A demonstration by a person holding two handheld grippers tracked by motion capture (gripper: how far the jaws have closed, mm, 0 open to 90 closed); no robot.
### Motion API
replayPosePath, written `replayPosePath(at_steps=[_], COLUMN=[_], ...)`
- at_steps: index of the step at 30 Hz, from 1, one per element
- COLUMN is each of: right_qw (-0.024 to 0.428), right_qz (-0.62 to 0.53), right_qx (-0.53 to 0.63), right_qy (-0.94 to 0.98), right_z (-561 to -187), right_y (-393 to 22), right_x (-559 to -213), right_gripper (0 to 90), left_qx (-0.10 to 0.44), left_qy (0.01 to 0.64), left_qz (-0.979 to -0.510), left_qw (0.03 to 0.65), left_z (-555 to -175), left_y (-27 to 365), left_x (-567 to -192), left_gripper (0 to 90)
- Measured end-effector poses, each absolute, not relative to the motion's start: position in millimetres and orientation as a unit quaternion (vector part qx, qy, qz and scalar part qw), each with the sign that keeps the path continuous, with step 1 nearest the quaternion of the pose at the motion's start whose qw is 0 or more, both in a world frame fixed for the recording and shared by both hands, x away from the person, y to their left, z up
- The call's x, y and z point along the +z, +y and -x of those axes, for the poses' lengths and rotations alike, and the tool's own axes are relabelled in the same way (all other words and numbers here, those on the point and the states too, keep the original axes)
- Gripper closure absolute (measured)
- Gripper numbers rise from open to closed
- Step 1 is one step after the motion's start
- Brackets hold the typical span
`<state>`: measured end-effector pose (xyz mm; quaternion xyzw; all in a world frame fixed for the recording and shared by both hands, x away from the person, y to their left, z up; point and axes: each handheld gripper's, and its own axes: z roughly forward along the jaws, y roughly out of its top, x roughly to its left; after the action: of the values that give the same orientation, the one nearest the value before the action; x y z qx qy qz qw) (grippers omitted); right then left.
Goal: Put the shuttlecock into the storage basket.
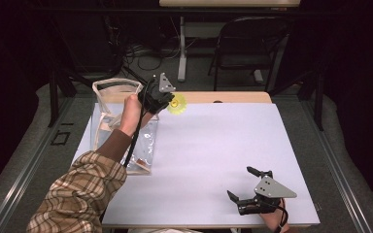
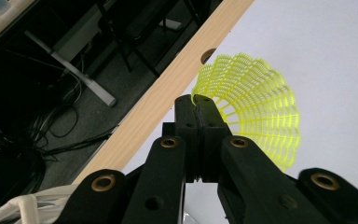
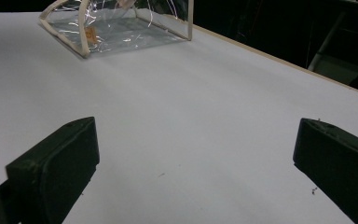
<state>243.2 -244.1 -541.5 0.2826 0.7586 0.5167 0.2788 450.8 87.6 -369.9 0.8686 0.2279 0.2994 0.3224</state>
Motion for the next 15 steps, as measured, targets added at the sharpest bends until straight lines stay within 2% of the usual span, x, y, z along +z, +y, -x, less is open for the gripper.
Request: replayPosePath(at_steps=[15], right_qw=[0.280], right_qz=[-0.282], right_qx=[0.516], right_qy=[0.759], right_z=[-243.4], right_y=[-244.3], right_x=[-541.5], right_gripper=[0.0], left_qx=[0.296], left_qy=[0.230], left_qz=[-0.867], left_qw=[0.327], left_z=[-455.1], left_y=[88.3], left_x=[-365.3], left_gripper=[90.0])
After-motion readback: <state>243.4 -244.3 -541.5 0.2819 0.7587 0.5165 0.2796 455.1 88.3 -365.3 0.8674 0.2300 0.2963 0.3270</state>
